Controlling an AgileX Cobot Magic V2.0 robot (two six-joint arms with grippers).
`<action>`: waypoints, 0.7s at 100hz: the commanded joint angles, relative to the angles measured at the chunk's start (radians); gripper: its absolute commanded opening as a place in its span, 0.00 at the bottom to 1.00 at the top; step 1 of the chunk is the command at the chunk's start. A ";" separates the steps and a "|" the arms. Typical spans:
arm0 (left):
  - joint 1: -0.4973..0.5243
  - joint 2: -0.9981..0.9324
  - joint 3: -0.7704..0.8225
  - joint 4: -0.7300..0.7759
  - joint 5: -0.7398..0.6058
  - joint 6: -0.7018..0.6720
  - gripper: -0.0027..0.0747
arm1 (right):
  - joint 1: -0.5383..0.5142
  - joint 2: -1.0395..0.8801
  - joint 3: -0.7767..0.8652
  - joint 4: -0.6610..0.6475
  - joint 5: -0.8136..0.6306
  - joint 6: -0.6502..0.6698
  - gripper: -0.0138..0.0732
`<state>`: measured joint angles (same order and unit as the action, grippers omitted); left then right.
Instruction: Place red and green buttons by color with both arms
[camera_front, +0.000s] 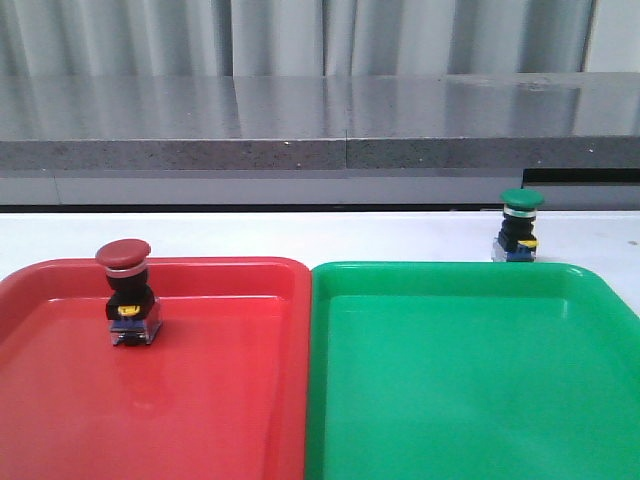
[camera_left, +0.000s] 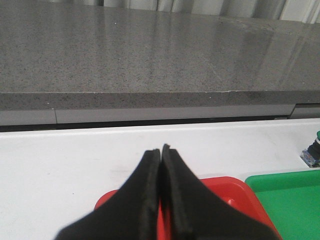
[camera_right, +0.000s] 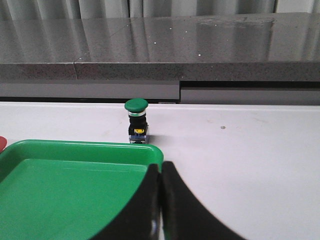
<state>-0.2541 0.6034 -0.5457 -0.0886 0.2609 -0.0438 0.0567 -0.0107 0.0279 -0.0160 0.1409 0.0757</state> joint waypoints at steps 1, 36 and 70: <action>0.004 -0.017 -0.022 0.025 -0.089 0.000 0.01 | -0.007 -0.021 -0.015 0.001 -0.081 -0.002 0.08; 0.109 -0.261 0.177 0.073 -0.117 0.000 0.01 | -0.007 -0.021 -0.015 0.001 -0.081 -0.002 0.08; 0.150 -0.523 0.408 0.075 -0.122 0.000 0.01 | -0.007 -0.021 -0.015 0.001 -0.081 -0.002 0.08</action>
<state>-0.1062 0.1054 -0.1469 -0.0129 0.2265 -0.0438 0.0567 -0.0107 0.0279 -0.0160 0.1409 0.0757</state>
